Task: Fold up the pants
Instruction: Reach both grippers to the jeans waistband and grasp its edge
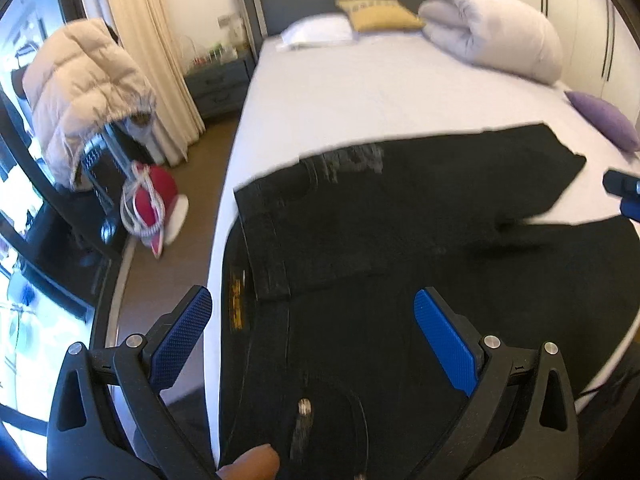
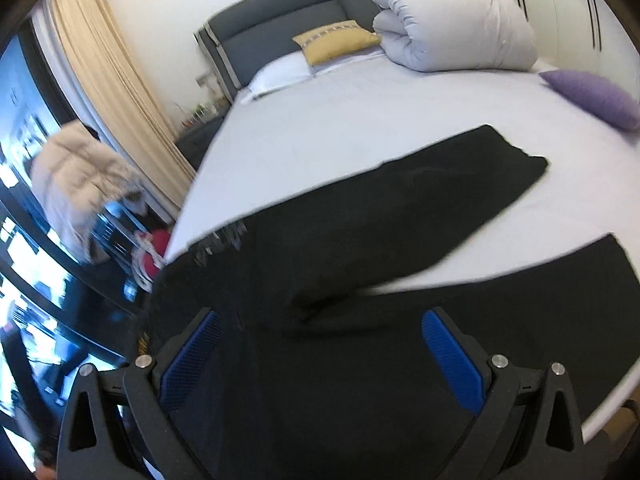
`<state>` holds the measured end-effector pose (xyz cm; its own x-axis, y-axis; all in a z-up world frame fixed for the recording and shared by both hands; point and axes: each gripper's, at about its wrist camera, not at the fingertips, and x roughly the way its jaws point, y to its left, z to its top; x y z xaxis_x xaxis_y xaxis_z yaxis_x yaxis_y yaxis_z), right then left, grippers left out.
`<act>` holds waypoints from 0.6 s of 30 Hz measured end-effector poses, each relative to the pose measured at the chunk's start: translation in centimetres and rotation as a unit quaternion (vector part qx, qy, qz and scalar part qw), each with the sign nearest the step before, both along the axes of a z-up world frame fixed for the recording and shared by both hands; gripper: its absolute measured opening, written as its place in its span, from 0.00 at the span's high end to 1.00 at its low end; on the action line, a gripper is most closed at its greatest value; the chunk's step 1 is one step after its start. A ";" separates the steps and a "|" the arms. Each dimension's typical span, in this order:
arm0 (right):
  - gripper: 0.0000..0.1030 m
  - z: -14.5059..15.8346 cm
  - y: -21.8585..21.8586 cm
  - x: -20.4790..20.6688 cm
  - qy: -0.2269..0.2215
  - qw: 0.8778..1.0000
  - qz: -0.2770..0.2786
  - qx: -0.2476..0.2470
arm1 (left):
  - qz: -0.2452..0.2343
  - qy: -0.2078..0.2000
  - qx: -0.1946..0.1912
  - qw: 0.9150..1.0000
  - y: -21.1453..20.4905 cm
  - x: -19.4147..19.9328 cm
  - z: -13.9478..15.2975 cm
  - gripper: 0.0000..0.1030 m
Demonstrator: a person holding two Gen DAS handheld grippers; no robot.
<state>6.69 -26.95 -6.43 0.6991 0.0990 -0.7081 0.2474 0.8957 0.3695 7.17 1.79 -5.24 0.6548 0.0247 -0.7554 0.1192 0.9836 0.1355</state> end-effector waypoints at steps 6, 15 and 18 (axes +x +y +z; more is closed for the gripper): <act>0.00 -1.4 -2.4 3.7 -0.039 0.994 0.050 0.086 | 0.007 0.039 -0.012 0.999 0.8 5.9 -1.8 0.00; 0.01 -5.4 -3.5 10.4 0.061 0.989 0.113 0.079 | -0.113 0.064 0.027 0.991 2.5 22.5 -4.3 0.00; 0.04 -5.8 -3.4 11.8 0.064 0.988 0.130 0.054 | -0.163 0.126 -0.006 0.979 3.7 28.2 -6.9 0.00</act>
<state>18.45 -30.35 -12.23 0.5449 0.3434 -0.7649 0.0651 0.8922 0.4469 35.39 5.46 -12.12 0.4191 -0.1642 -0.8930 0.4549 0.8891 0.0500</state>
